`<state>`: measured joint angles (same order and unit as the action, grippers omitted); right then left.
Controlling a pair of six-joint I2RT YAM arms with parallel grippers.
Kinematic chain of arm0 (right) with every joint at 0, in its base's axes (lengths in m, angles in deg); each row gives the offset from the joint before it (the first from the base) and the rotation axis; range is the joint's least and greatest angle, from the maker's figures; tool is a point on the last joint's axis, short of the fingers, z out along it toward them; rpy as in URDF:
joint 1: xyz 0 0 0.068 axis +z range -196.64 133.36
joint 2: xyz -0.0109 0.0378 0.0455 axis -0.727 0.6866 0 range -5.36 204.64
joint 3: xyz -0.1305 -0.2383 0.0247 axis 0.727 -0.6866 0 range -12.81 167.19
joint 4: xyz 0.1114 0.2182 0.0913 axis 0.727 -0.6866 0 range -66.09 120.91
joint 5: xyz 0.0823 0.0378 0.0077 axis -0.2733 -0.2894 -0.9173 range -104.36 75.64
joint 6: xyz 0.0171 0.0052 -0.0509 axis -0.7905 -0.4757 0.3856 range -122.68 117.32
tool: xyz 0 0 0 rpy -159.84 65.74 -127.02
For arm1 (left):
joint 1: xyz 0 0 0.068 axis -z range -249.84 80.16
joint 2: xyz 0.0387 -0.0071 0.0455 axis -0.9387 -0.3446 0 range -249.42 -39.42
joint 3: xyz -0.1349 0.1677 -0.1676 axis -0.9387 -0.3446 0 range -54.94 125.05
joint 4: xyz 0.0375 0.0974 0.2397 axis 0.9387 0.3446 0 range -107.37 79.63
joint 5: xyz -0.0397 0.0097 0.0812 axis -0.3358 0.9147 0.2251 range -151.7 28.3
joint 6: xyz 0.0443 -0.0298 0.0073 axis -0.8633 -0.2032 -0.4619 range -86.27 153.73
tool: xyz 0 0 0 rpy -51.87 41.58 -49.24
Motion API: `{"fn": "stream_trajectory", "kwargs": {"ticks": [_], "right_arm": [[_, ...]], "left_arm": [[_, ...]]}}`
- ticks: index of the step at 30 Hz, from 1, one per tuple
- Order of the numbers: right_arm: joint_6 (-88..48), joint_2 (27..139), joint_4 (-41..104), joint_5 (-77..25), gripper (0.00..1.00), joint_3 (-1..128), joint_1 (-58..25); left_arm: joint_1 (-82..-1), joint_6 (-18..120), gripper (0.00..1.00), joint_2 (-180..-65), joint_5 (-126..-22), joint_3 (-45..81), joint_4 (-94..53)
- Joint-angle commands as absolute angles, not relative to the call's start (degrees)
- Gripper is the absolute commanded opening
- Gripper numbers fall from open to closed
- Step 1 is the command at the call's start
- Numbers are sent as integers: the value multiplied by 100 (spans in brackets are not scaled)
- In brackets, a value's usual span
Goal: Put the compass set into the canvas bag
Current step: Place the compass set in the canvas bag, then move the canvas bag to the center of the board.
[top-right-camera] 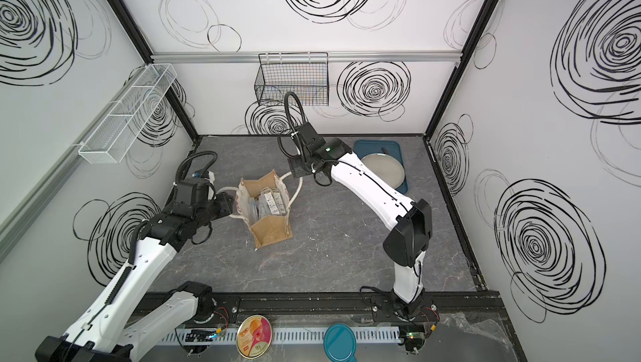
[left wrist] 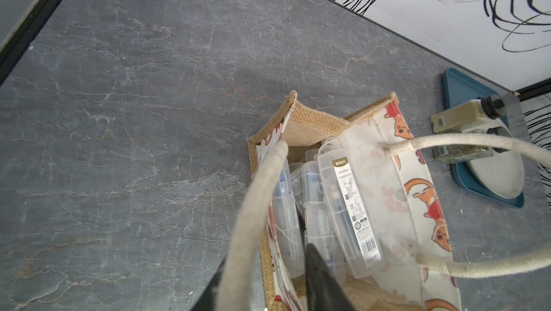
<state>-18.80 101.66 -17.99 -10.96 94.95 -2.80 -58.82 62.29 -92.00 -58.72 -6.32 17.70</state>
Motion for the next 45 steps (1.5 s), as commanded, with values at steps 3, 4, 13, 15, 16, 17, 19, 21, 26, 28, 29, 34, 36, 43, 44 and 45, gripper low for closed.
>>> {"fn": "stream_trajectory", "kwargs": {"ticks": [3,4,13,15,16,17,19,21,26,28,29,34,36,43,44,45], "right_arm": [[-2108,10281,-1278,-2471,47,9104,-348],[-2143,10290,-1218,-2533,43,9075,-354],[-2401,9898,-1086,-1934,0,8679,-547],[-2449,9654,-1037,-1807,0,8498,-677],[-2457,9518,-1016,-1734,0,8386,-744],[-2457,9397,-980,-1680,0,8280,-817],[-2445,9115,-847,-1576,0,7938,-974],[-2409,8850,-747,-1435,0,7611,-1126],[-2340,8234,-413,-1432,0,6822,-1495],[-2309,8115,-354,-1451,0,6645,-1564],[-2291,8095,-371,-1456,0,6617,-1584],[-2229,8179,-578,-1481,13,6696,-1603],[-2225,8161,-695,-1428,48,6808,-1611],[-1832,7535,-349,-614,99,6908,-1788],[-1824,7414,-298,-538,100,6912,-1881],[-1803,7246,-245,-529,100,6886,-2032]], "left_arm": [[-5758,6296,24,-9328,-5826,-574,1421],[-5727,6300,22,-9365,-5827,-558,1401],[-5107,6391,2,-9943,-5818,-176,959],[-4910,6386,1,-10235,-5856,59,843],[-4804,6382,0,-10409,-5870,194,764],[-4718,6380,0,-10566,-5880,318,700],[-4490,6362,0,-10957,-5898,613,528],[-4280,6323,0,-11383,-5891,932,438],[-3872,6289,0,-12223,-5958,1650,231],[-3808,6298,0,-12461,-5994,1807,158],[-3794,6300,0,-12555,-6006,1855,127],[-3836,6351,0,-12718,-6179,1822,-4],[-3868,6357,9,-12636,-6221,1760,-11],[-4051,6152,61,-11992,-6157,1606,-46],[-4105,6105,62,-11894,-6139,1622,-28],[-4143,6048,64,-11768,-6103,1634,-22]]}}
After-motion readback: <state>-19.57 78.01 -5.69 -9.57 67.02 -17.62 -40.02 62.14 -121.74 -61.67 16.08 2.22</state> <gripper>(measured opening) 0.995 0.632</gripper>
